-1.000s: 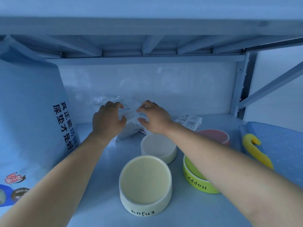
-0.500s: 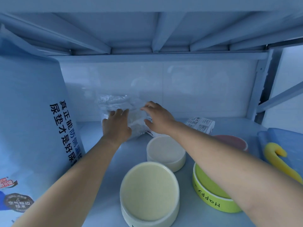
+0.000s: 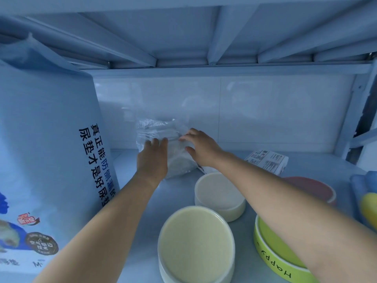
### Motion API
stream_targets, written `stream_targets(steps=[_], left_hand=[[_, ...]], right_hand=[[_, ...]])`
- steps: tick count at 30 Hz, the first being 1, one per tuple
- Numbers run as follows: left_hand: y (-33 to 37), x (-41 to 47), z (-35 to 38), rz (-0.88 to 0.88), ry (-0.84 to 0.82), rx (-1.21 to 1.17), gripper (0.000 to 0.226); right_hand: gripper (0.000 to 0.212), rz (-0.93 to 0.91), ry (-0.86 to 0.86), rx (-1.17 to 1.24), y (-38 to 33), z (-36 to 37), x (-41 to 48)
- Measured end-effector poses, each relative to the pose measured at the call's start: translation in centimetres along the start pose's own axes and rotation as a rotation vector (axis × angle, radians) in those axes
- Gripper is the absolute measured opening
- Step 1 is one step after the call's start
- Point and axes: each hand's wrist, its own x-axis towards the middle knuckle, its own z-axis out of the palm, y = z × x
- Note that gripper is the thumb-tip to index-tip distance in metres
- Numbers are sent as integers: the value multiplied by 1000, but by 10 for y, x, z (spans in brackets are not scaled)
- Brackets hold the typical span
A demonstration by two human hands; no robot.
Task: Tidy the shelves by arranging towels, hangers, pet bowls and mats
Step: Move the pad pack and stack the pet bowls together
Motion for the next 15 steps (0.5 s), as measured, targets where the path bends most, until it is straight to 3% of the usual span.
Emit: stream_targets(steps=[7,11,15], left_hand=[[-3,-7,-10,-62,64,26,40],[5,-12,-9,33,199,26,41],[2,-12,-3,42,193,-65,42]], right_hand=[[35,-101,69,68,-17,7,-9],[29,54,183,415,-22,5,-11],[27,142,248,479,-11,-4,-15]])
